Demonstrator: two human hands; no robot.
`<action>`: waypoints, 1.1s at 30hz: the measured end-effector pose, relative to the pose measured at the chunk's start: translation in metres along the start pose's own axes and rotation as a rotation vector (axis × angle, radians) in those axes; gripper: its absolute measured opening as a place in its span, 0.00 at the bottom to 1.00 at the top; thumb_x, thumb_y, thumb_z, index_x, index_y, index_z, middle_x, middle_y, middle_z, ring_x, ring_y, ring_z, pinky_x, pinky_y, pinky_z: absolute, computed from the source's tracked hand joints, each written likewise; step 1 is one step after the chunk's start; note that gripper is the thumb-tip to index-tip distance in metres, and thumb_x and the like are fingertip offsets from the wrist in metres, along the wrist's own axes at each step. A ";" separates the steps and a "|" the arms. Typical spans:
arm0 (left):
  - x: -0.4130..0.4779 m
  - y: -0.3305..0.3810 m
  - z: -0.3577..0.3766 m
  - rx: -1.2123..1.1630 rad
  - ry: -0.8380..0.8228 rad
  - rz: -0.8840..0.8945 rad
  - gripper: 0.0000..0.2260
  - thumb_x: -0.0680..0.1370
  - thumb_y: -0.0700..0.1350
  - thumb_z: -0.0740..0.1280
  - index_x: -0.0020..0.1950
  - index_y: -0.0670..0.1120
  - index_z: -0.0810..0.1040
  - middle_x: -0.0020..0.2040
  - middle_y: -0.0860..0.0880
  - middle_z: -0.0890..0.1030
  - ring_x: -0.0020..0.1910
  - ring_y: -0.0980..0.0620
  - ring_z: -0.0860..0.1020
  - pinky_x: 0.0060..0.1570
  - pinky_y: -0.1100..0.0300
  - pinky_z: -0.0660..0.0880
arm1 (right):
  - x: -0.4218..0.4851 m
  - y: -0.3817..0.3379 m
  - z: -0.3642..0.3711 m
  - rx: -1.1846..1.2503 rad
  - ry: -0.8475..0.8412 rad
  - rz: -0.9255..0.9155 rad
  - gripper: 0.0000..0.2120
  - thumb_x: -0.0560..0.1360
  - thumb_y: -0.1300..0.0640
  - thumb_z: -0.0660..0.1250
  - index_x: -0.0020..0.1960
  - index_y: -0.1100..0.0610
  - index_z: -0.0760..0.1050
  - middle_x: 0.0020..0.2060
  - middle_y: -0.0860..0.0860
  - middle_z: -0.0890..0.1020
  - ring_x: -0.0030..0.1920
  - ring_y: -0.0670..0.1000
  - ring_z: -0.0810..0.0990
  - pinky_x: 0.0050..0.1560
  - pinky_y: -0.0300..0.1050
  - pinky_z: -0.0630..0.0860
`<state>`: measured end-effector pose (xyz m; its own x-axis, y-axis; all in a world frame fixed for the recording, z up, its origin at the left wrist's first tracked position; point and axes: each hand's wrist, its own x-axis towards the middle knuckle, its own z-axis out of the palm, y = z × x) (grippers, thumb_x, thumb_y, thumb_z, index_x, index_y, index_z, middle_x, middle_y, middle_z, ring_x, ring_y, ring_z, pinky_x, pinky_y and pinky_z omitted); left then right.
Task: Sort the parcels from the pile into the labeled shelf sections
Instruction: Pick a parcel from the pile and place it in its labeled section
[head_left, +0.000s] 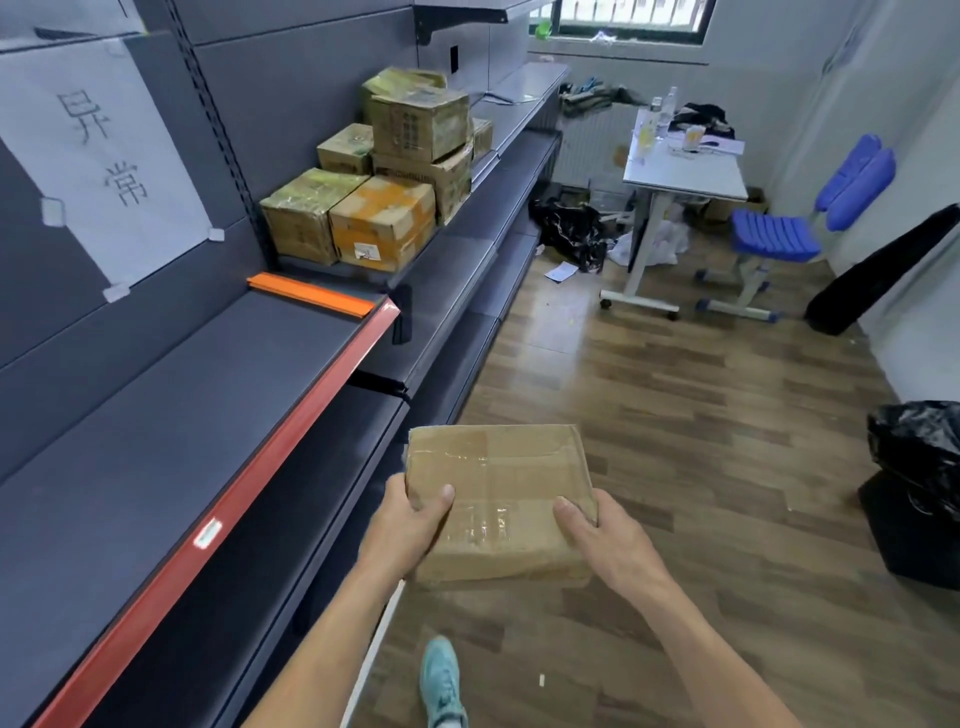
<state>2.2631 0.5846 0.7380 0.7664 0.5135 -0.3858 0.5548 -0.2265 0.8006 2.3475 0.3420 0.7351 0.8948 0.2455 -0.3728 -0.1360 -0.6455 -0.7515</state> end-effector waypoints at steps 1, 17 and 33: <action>0.017 0.007 -0.002 0.001 0.002 0.010 0.21 0.79 0.62 0.68 0.65 0.53 0.69 0.54 0.57 0.79 0.53 0.54 0.80 0.57 0.45 0.80 | 0.017 -0.008 0.000 0.004 0.001 -0.002 0.18 0.78 0.34 0.61 0.58 0.44 0.75 0.51 0.41 0.82 0.52 0.43 0.80 0.48 0.43 0.74; 0.240 0.125 -0.085 0.038 0.069 0.066 0.20 0.80 0.62 0.66 0.66 0.52 0.70 0.57 0.54 0.81 0.56 0.49 0.80 0.60 0.47 0.77 | 0.246 -0.164 0.004 -0.002 0.060 -0.068 0.16 0.77 0.33 0.62 0.54 0.43 0.76 0.49 0.40 0.83 0.49 0.41 0.80 0.47 0.44 0.75; 0.326 0.212 -0.137 -0.157 0.446 -0.009 0.17 0.80 0.65 0.65 0.62 0.58 0.71 0.55 0.60 0.80 0.56 0.53 0.80 0.59 0.45 0.78 | 0.422 -0.324 -0.023 -0.090 -0.180 -0.431 0.16 0.75 0.30 0.60 0.56 0.36 0.72 0.44 0.35 0.82 0.48 0.38 0.80 0.41 0.39 0.73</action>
<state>2.5862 0.8172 0.8445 0.5287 0.8282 -0.1858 0.4785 -0.1100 0.8712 2.7793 0.6382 0.8341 0.7724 0.6214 -0.1315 0.2762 -0.5150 -0.8114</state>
